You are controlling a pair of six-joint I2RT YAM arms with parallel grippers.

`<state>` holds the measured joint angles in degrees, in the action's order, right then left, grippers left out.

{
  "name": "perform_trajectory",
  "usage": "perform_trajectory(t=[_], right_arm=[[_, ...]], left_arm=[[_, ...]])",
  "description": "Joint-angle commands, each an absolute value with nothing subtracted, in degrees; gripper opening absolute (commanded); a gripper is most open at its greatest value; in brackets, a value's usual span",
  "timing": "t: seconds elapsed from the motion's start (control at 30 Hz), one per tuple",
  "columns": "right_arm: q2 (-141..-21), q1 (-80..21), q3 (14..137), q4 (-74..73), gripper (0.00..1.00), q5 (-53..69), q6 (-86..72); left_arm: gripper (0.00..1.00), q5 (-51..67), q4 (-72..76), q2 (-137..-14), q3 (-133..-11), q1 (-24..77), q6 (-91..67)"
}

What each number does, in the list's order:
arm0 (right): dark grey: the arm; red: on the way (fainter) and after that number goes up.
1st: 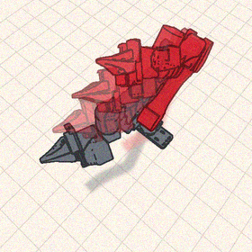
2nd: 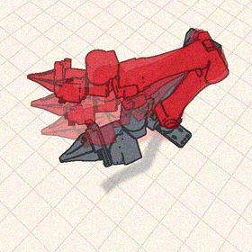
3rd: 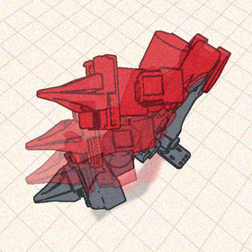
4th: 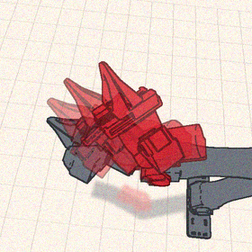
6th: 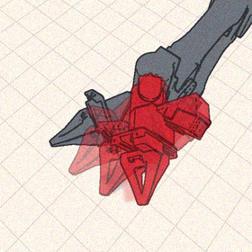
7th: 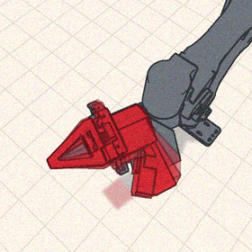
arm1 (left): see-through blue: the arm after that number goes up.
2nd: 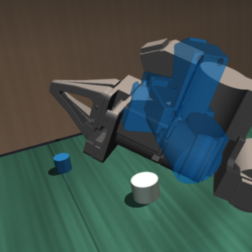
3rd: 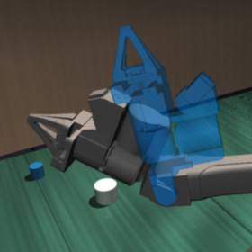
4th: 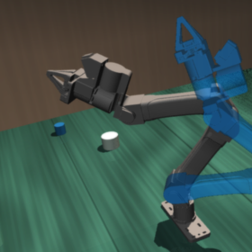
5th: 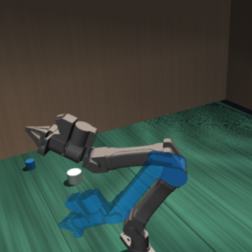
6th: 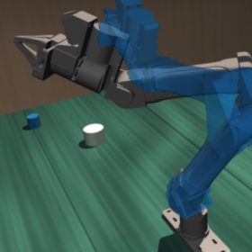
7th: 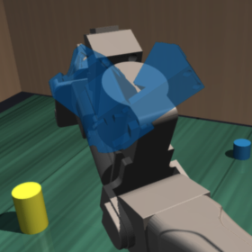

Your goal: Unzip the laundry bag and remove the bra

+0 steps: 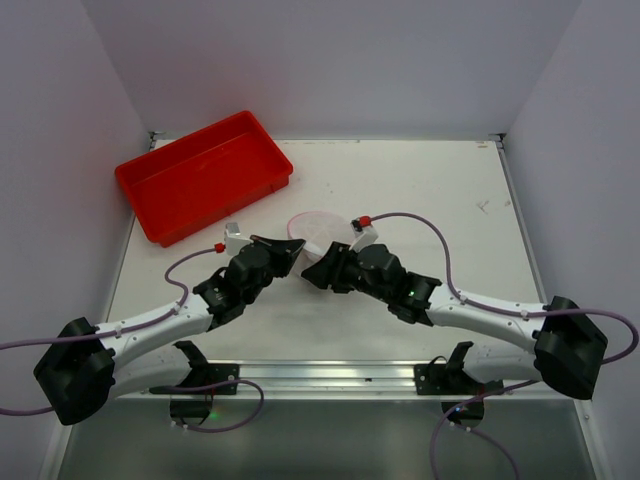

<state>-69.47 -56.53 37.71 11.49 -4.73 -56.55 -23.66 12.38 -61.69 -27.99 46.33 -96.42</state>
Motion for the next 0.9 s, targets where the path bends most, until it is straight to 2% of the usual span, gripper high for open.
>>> perform_trajectory(t=[0.0,0.87], right_arm=[[-71.3,-55.8,40.3,14.1,0.52,-3.9,-57.0],[-75.7,-53.4,38.8,22.8,0.45,-5.2,-55.9]], left_arm=[[0.0,-26.8,13.1,-60.5,-29.3,46.8,-95.4],[0.0,-26.5,12.0,-57.6,-28.3,46.8,-95.5]])
